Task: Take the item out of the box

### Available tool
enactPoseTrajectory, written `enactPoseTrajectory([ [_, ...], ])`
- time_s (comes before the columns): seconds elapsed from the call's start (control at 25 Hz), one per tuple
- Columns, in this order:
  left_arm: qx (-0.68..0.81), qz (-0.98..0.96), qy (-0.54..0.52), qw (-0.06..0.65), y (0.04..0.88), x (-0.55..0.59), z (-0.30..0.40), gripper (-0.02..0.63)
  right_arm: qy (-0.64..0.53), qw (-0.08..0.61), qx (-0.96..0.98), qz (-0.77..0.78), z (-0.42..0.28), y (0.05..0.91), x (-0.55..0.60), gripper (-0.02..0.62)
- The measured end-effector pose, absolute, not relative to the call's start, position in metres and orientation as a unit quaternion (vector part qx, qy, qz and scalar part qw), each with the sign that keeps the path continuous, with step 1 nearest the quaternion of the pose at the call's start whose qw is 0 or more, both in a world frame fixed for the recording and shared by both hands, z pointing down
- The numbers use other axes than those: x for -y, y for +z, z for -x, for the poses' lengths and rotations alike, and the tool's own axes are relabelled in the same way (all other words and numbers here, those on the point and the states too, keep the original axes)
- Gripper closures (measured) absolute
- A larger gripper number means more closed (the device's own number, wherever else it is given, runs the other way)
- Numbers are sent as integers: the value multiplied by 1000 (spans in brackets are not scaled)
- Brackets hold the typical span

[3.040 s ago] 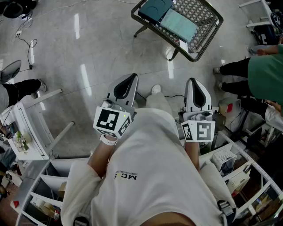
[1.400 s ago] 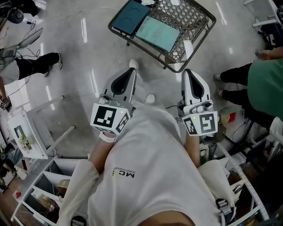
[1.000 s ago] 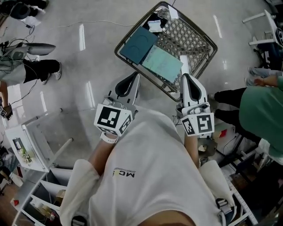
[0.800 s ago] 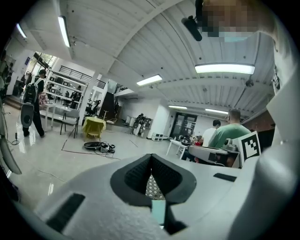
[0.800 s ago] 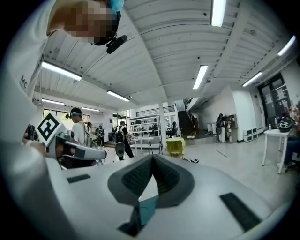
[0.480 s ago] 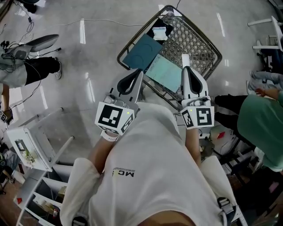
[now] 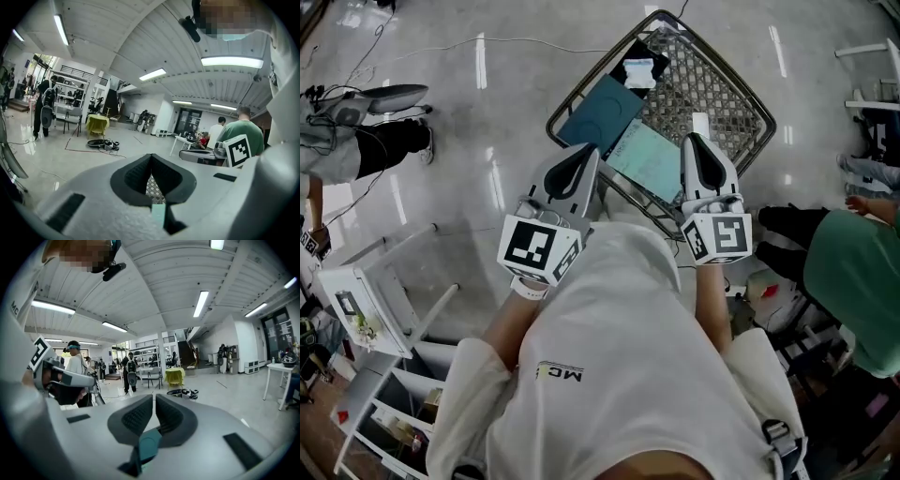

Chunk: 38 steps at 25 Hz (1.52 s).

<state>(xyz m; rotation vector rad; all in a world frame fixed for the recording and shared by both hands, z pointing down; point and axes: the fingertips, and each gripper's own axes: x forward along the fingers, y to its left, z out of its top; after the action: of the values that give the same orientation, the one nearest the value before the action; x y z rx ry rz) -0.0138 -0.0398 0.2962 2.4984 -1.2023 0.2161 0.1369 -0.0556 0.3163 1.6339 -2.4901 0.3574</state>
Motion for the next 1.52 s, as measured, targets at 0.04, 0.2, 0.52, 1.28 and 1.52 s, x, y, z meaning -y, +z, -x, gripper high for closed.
enactPoseTrajectory([
  [0.04, 426, -883, 80, 181, 299, 43, 14, 581, 128, 74, 826, -544, -138, 322, 60, 578],
  [0.2, 428, -879, 93, 191, 313, 54, 12, 581, 147, 80, 827, -537, -136, 340, 78, 578],
  [0.52, 430, -871, 108, 212, 340, 76, 11, 581, 149, 124, 837, -512, -123, 380, 113, 551],
  [1.28, 432, -856, 136, 247, 413, 116, 18, 580, 144, 236, 848, -452, -89, 500, 201, 540],
  [1.52, 428, -856, 138, 256, 429, 120, 9, 581, 144, 293, 849, -416, -83, 540, 214, 529],
])
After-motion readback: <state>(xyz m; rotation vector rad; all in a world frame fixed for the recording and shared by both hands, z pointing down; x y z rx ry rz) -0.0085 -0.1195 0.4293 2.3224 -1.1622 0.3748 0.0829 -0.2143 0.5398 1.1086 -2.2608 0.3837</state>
